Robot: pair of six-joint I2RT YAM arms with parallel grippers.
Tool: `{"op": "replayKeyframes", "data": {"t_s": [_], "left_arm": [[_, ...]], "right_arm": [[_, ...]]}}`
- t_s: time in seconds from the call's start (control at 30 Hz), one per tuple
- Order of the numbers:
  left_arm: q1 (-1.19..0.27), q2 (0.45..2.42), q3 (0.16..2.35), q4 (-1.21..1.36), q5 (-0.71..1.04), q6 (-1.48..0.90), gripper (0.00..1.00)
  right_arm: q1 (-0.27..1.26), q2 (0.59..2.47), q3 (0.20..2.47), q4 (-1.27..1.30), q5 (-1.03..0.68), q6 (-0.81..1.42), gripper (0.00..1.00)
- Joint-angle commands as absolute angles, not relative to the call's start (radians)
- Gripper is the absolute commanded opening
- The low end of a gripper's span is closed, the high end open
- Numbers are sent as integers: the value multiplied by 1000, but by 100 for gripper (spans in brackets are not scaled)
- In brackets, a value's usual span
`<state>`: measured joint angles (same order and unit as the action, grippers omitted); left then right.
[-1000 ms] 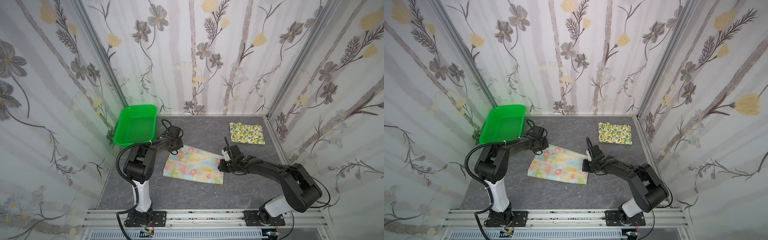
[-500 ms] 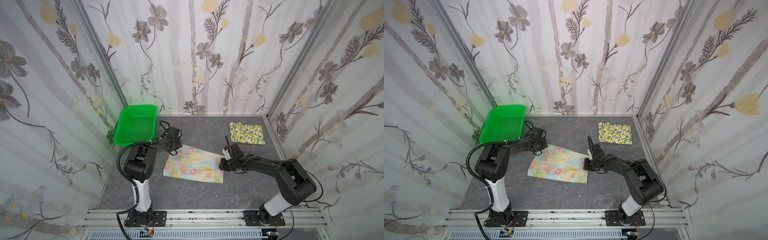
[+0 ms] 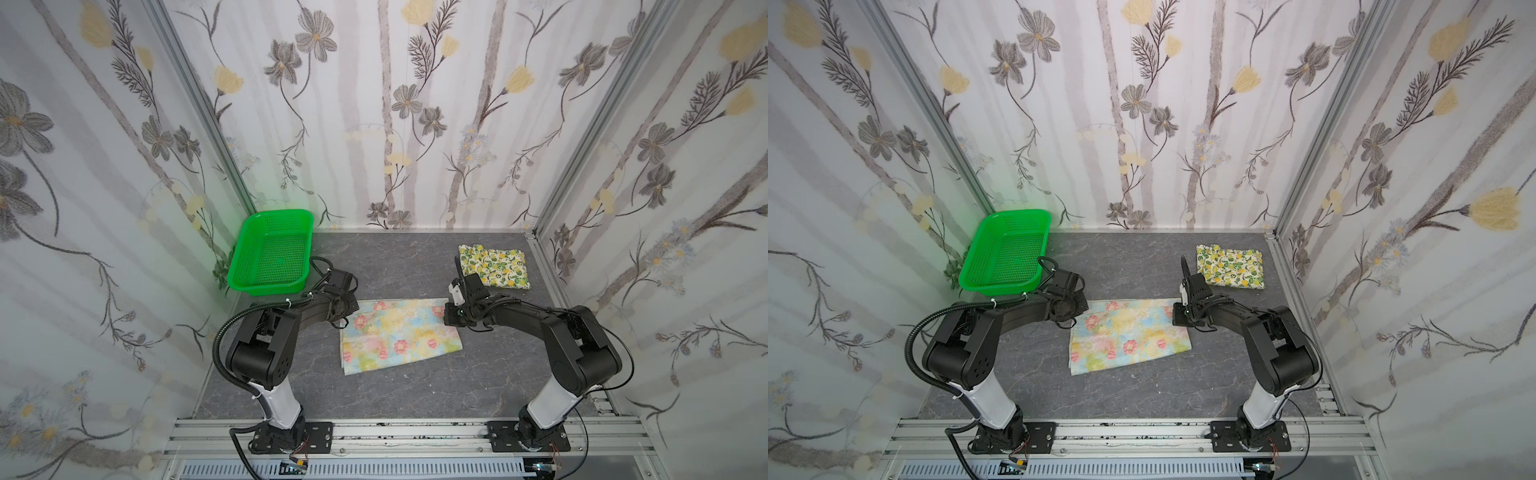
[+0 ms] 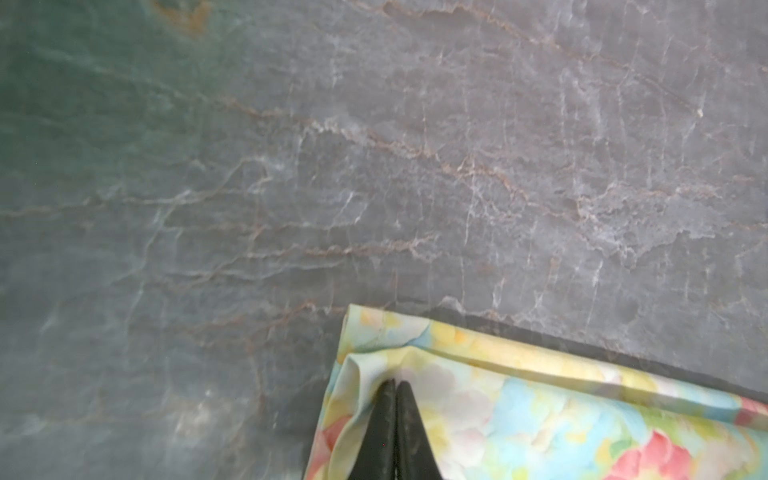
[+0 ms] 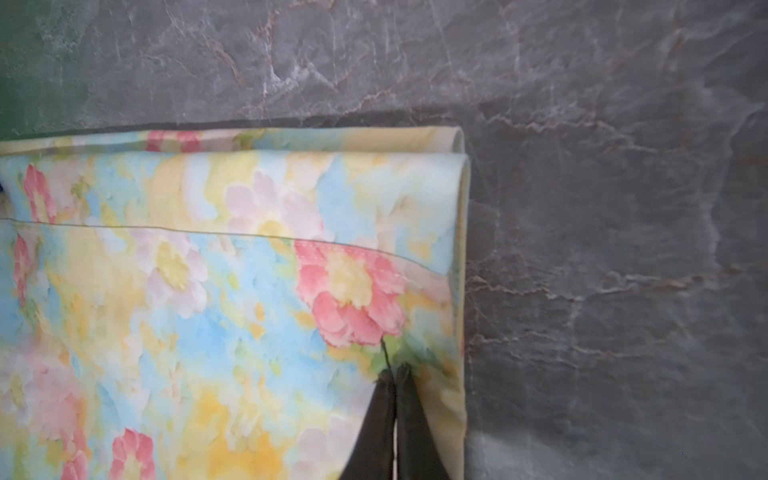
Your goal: Fold and stack the skirts
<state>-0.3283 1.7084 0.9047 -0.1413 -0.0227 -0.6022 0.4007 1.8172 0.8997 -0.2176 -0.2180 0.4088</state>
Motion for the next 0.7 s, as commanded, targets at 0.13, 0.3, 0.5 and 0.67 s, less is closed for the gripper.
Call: {"op": "replayKeyframes", "data": {"t_s": [0.13, 0.3, 0.5, 0.67], "left_arm": [[-370, 1554, 886, -150, 6, -620, 0], [-435, 1503, 854, -150, 49, -642, 0], [-527, 1533, 855, -150, 78, -663, 0], [-553, 1577, 867, -149, 85, -677, 0]], "right_arm": [[351, 1646, 880, -273, -275, 365, 48], [320, 1660, 832, -262, -314, 346, 52], [312, 1730, 803, -198, -374, 359, 54], [313, 1779, 790, -155, -412, 367, 55]]}}
